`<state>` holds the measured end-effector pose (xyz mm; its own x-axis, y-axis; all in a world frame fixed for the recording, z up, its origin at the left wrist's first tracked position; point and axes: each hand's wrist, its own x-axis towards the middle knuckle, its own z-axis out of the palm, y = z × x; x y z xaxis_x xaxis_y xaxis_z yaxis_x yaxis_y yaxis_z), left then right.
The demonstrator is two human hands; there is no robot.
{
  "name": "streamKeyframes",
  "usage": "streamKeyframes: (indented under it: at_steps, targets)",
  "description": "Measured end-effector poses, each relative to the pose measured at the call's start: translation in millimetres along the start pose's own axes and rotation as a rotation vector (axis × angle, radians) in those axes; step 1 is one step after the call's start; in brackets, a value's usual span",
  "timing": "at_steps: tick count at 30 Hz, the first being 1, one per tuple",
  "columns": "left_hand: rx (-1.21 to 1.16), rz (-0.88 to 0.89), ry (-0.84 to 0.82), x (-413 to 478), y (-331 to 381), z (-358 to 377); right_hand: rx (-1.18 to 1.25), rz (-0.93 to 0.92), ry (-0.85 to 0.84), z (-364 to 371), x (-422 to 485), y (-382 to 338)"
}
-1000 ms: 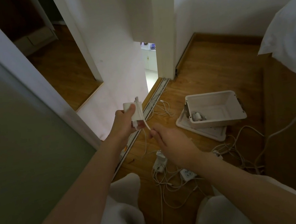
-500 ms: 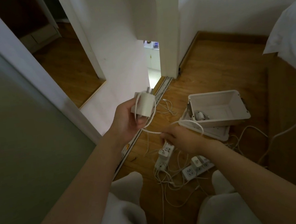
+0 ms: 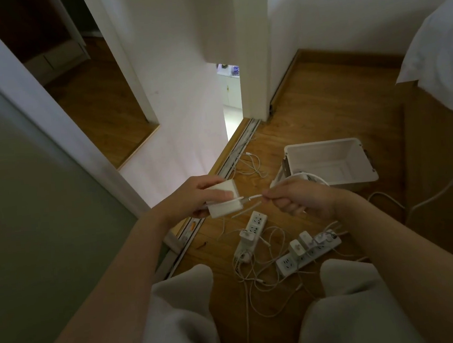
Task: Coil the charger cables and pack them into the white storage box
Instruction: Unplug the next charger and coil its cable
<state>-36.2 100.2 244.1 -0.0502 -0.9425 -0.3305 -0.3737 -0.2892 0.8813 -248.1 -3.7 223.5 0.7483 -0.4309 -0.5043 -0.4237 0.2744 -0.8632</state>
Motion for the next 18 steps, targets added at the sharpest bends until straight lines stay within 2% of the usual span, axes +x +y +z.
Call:
streamKeyframes:
  at_steps: [4,8,11,14,16,18]
  targets:
    - [0.108,0.064,0.035,4.8,0.7,7.4,0.196,0.028,0.028,1.0,1.2,-1.8]
    - [0.275,0.051,0.241,13.5,-8.2,11.1,0.281,0.016,0.055,6.3,0.2,-4.3]
    - [0.352,0.036,0.428,20.0,-13.9,11.1,0.179,-0.038,0.119,14.9,-2.1,-7.9]
    - [0.442,-0.019,0.586,27.2,-17.9,11.9,-0.022,-0.107,0.206,28.2,-3.8,-11.1]
    - [0.330,-0.075,0.648,31.6,-15.0,14.2,-0.164,-0.186,0.243,38.7,-6.0,-11.7]
    - [0.021,-0.131,0.683,34.7,-7.6,16.8,-0.286,-0.273,0.249,49.9,-7.6,-10.1]
